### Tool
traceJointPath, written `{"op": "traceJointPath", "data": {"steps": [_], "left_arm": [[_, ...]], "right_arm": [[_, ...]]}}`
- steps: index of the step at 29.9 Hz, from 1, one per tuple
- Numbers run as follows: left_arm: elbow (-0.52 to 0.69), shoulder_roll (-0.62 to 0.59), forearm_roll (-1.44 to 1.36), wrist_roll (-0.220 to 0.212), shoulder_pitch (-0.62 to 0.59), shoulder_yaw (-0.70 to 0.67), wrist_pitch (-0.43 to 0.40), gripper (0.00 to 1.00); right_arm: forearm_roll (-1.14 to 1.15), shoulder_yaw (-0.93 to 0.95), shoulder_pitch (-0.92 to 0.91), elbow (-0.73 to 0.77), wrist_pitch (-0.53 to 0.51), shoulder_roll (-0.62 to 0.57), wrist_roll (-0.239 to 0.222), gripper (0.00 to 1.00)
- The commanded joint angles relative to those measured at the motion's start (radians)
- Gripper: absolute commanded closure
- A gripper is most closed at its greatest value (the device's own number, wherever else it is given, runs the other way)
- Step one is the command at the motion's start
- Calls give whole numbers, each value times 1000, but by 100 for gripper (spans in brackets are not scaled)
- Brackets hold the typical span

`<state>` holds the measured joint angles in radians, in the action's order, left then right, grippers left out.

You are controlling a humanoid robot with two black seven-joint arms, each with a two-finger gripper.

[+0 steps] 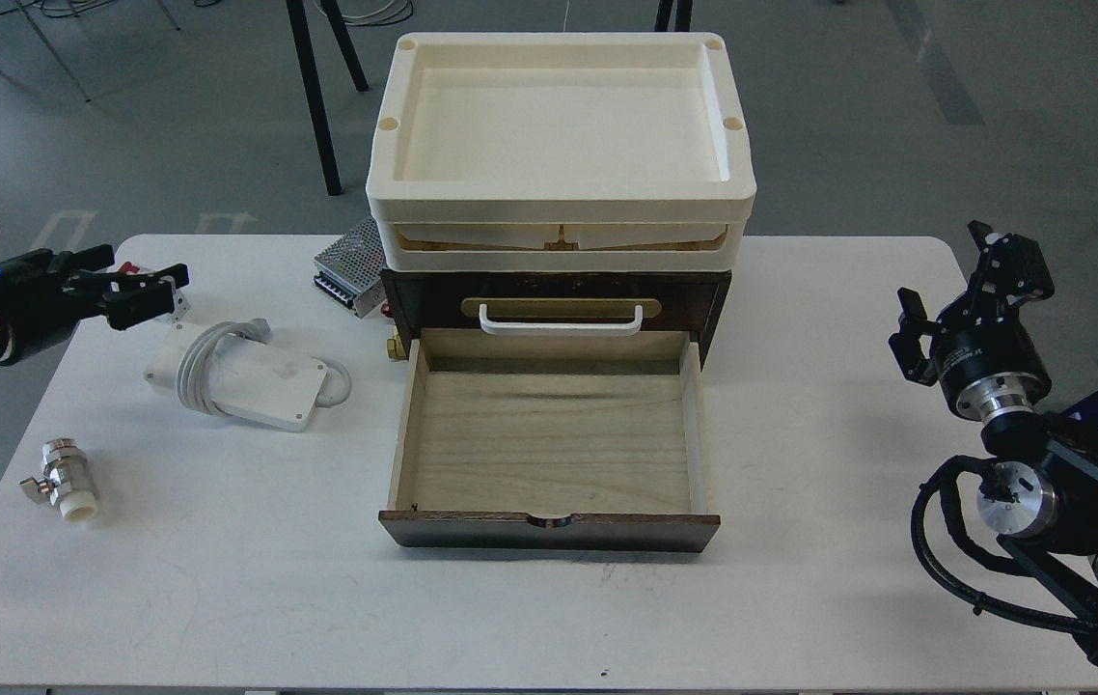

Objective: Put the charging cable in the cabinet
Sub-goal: 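Lower the left gripper onto the white charger and close on it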

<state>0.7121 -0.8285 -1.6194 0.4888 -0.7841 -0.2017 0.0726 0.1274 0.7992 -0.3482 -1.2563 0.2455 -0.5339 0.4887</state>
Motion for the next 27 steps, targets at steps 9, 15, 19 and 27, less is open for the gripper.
{"op": "traceJointPath", "data": {"steps": [9,15,19,27], "left_arm": [[-219,192,10,0,43,94,134,1],[-269,252,21,0,74,93,171,1],[-287,258,29,0,106,91,182,1],[-416,336,50,0,108,94,193,5]], "right_arm": [[0,0,0,0,0,0,0,1],[0,0,0,0,0,-1,0,1],[0,0,0,0,0,0,0,1],[0,0,0,0,0,-1,0,1]]}}
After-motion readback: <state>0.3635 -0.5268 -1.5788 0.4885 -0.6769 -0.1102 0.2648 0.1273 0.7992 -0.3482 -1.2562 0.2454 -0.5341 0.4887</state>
